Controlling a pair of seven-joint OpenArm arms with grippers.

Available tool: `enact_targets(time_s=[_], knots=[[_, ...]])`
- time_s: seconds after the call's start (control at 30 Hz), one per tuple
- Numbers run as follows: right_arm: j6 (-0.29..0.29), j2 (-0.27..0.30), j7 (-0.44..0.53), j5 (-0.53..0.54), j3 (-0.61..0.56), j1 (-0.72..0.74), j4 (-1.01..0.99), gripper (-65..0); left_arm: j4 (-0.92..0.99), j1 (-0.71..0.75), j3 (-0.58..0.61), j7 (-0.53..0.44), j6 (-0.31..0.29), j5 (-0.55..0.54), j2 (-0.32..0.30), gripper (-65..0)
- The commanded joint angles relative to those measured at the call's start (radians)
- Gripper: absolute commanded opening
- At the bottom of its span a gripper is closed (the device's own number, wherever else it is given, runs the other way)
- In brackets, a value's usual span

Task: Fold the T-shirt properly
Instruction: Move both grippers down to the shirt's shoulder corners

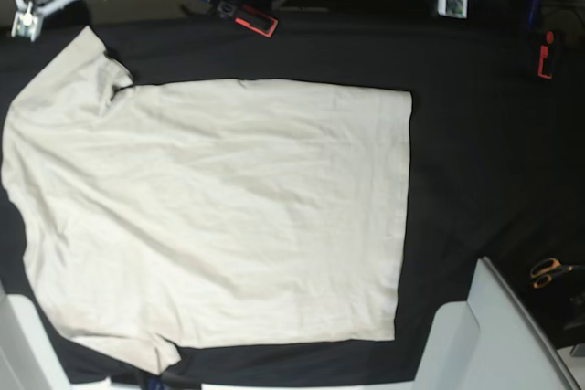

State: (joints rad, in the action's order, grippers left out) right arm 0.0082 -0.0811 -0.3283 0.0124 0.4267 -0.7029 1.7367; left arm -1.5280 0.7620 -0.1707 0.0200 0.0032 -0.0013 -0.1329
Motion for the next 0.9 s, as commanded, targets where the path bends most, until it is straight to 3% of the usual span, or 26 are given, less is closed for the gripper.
enact_targets(time_s=[0.0, 0.1, 0.23, 0.37, 0.43, 0.6, 0.73, 0.87], knots=[[-0.007, 0.004, 0.018, -0.004, 0.018, 0.012, 0.032, -64.1, -0.032, 0.006, -0.01, -0.015, 0.007, 0.001, 0.0, -65.0], [-0.006, -0.003, 0.018, 0.042, 0.039, 0.062, 0.049, -59.6, -0.084, -0.014, -0.016, 0.024, 0.007, 0.001, 0.002, -65.0], [0.013, 0.028, 0.018, 0.222, 0.037, 0.07, 0.082, -39.8, -0.136, -0.063, -0.013, 0.18, 0.004, 0.001, 0.002, -65.0], [0.135, 0.057, -0.012, 0.41, 0.039, 0.073, 0.081, -26.3, -0.131, -0.089, -0.013, 0.2, 0.004, 0.001, 0.002, -64.2], [0.195, 0.057, -0.073, 0.501, 0.071, 0.082, 0.082, -21.2, -0.13, -0.097, -0.013, 0.179, 0.004, 0.001, 0.002, -59.2], [0.333, 0.057, -0.248, 0.706, 0.217, 0.157, 0.029, -20.0, -0.128, -0.097, -0.013, 0.099, 0.002, 0.001, -0.001, -64.2], [0.404, 0.057, -0.375, 0.729, 0.355, 0.236, -0.037, -21.9, -0.128, -0.1, -0.014, 0.087, 0.002, 0.001, -0.003, -65.0], [0.413, 0.057, -0.489, 0.726, 0.464, 0.299, -0.14, -21.8, -0.119, -0.118, -0.014, 0.091, 0.002, 0.001, -0.003, -65.0]])
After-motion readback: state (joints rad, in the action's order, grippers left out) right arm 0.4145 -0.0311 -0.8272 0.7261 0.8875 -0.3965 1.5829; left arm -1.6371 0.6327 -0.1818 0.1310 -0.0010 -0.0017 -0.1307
